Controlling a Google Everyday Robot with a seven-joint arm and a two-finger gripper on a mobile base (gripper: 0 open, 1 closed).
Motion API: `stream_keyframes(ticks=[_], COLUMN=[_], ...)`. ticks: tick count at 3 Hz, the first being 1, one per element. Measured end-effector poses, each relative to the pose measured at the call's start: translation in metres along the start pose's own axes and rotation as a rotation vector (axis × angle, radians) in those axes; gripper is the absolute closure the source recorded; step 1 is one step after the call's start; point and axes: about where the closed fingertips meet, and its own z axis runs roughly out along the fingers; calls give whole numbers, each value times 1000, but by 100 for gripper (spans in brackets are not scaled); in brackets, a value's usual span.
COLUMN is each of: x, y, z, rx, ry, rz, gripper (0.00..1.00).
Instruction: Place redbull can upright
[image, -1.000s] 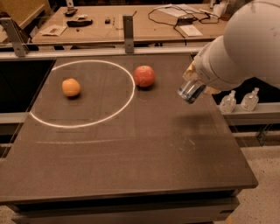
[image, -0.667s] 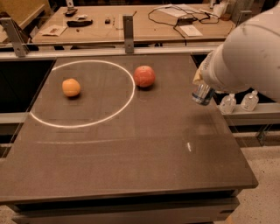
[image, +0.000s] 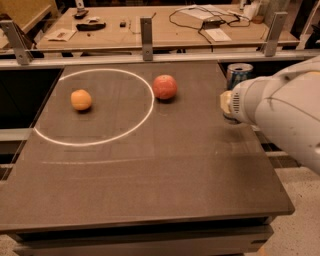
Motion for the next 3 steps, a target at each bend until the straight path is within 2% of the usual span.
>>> stream_keyframes(ticks=[1,2,3], x=[-1,7,4], y=[-35,-71,-77], z=[2,6,4], rx=[123,233,264], ry=[68,85,76], rz=[-83,-109,-117], gripper=[100,100,100])
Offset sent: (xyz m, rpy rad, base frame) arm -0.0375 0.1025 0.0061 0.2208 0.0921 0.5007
